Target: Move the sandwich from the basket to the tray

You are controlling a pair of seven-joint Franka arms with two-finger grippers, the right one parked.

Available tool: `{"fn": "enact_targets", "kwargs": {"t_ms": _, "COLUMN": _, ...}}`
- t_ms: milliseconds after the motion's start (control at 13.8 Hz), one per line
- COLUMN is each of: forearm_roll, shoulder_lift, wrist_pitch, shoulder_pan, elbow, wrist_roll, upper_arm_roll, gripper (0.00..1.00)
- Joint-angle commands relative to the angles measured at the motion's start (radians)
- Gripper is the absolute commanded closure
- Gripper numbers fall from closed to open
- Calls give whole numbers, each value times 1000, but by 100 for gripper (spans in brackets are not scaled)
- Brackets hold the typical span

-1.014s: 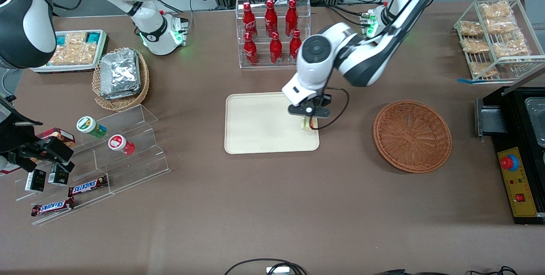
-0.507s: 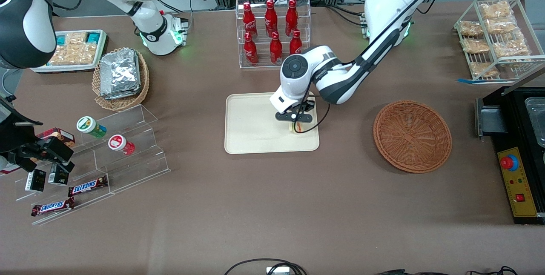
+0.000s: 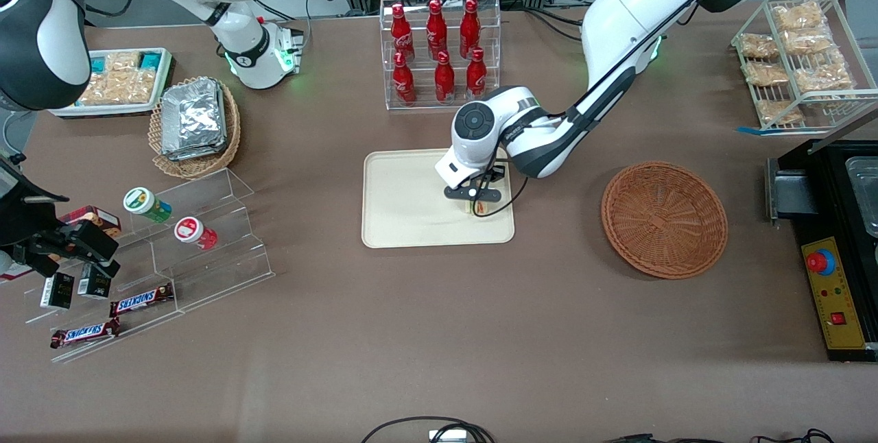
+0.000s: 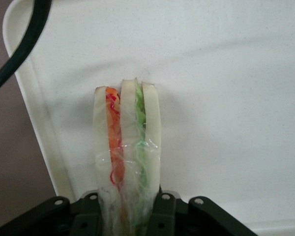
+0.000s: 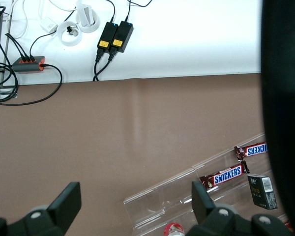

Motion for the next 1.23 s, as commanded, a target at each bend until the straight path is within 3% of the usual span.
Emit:
{"fn": "enact_targets", "kwargs": {"t_ms": 0, "forearm_roll": 43, "shoulder_lift": 15, "wrist_pitch": -3, "shoulder_pan": -20, "elbow": 22, "wrist_roll": -23, "upper_arm_roll": 5, "gripper": 2}}
{"fn": "enact_targets", "kwargs": {"t_ms": 435, "forearm_roll": 40, "shoulder_lift": -17, "wrist_pitch": -15, "shoulder_pan": -3, "elbow": 34, "wrist_roll": -27, "upper_arm_roll": 5, "gripper": 1}}
{"fn": "enact_targets", "kwargs": {"t_ms": 652, "forearm_roll": 26, "shoulder_lift": -56, "wrist_pitch": -136, "shoulder_pan": 3, "elbow": 119, "wrist_roll": -29, "upper_arm_roll": 8, "gripper": 1}}
{"fn": "enact_targets", "kwargs": {"t_ms": 870, "forearm_roll": 26, "shoulder_lift": -65, "wrist_pitch": -285, "shoulder_pan": 61, "elbow": 248, "wrist_roll": -69, "upper_arm_roll": 3, "gripper": 1}}
{"fn": "enact_targets", "kwargs": {"t_ms": 1159, "forearm_roll": -31, "shoulder_lift": -195, "wrist_pitch": -345, "shoulder_pan": 153, "elbow": 270, "wrist_roll": -67, "upper_arm_roll": 5, "gripper": 1}}
